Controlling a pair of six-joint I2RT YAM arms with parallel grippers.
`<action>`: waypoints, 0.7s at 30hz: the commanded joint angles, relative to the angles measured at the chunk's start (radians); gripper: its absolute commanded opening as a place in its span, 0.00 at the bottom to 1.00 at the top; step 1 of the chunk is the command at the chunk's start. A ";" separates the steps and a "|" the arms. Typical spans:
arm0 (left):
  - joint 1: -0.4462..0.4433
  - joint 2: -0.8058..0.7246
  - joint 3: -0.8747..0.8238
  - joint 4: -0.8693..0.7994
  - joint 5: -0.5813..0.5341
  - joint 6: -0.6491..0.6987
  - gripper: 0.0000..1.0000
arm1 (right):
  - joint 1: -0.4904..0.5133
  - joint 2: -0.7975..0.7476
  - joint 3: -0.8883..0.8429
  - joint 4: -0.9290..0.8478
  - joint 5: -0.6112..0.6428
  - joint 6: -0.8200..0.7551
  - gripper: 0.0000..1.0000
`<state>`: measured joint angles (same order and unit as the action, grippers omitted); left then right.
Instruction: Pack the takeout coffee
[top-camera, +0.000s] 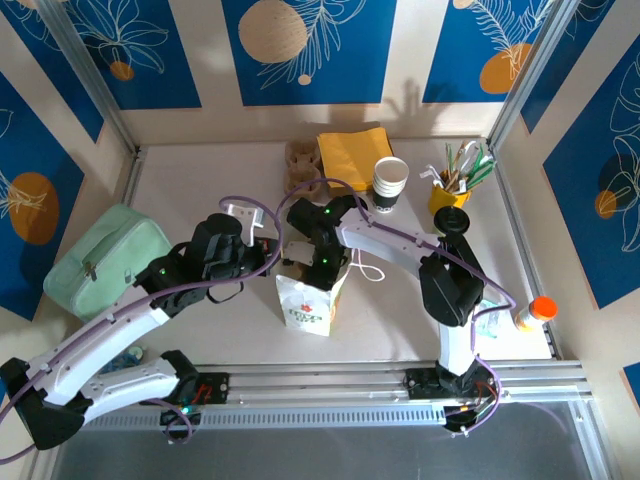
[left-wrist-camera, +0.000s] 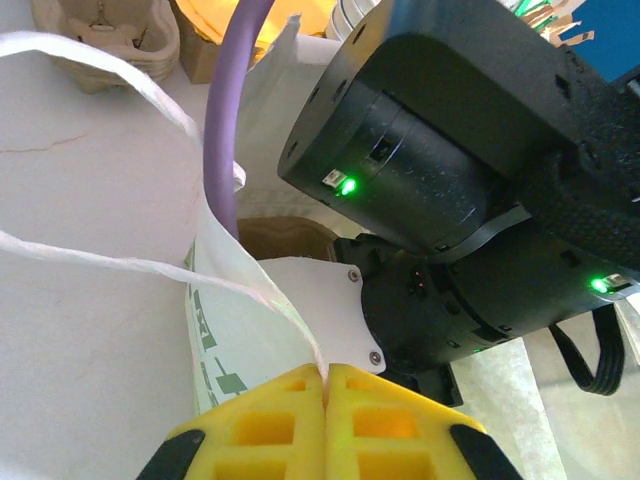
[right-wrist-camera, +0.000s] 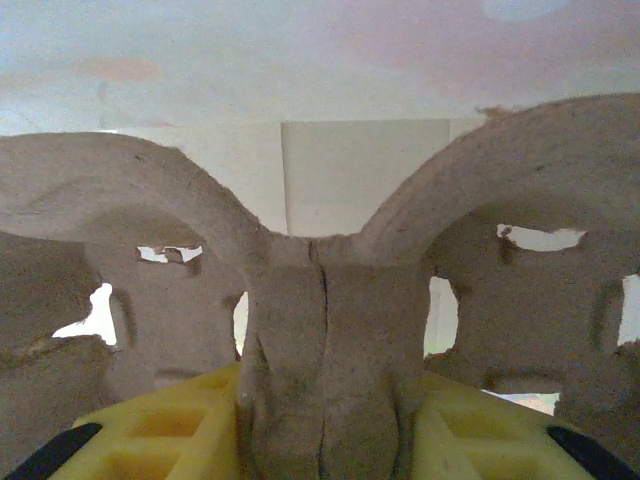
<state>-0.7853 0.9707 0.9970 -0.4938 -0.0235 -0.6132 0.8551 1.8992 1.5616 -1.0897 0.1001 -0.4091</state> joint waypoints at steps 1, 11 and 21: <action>0.004 -0.005 0.025 0.045 0.034 -0.008 0.00 | 0.011 0.024 -0.026 -0.005 -0.025 0.016 0.38; 0.004 -0.006 0.025 0.037 0.033 -0.013 0.00 | 0.002 0.032 -0.066 0.042 0.007 0.017 0.39; 0.003 -0.010 0.025 0.040 0.030 -0.016 0.00 | 0.010 0.054 -0.104 0.089 0.033 0.012 0.40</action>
<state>-0.7853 0.9707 0.9970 -0.4942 -0.0235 -0.6231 0.8570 1.9217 1.4792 -1.0016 0.1234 -0.3996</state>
